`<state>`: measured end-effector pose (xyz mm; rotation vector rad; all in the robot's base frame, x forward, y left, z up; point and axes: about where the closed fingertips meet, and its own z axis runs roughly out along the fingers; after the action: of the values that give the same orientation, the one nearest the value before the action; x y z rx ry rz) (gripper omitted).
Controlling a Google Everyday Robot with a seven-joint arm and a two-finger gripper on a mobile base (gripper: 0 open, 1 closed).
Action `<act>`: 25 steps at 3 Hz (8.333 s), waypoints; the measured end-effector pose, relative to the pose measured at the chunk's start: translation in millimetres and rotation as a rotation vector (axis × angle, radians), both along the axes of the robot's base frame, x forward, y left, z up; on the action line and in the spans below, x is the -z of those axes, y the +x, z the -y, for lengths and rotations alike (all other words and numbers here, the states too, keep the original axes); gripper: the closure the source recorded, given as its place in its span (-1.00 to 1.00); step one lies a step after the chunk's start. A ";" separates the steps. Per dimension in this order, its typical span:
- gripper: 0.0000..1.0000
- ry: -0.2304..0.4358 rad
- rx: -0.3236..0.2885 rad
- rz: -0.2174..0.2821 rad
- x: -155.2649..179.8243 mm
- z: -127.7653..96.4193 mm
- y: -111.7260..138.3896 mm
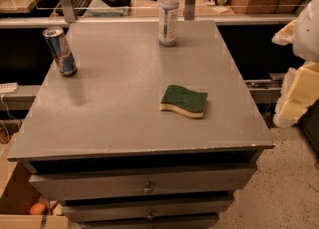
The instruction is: Move blue plastic bottle near sponge
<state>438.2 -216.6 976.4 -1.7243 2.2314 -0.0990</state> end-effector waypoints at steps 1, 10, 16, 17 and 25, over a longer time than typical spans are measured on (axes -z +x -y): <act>-1.00 0.001 0.000 0.003 -0.6 -0.2 0.4; -1.00 0.818 0.309 0.383 49.1 -119.9 392.9; 1.00 1.041 0.225 0.304 6.2 -176.6 356.5; 1.00 1.000 0.228 0.290 -4.0 -146.6 305.8; 0.65 1.102 0.087 0.118 64.2 -105.7 171.9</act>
Offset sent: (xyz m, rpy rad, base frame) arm 0.1110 0.0027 -0.0181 0.1865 -0.1492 -0.0426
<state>610.0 -110.9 912.2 -0.9579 1.6913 0.8213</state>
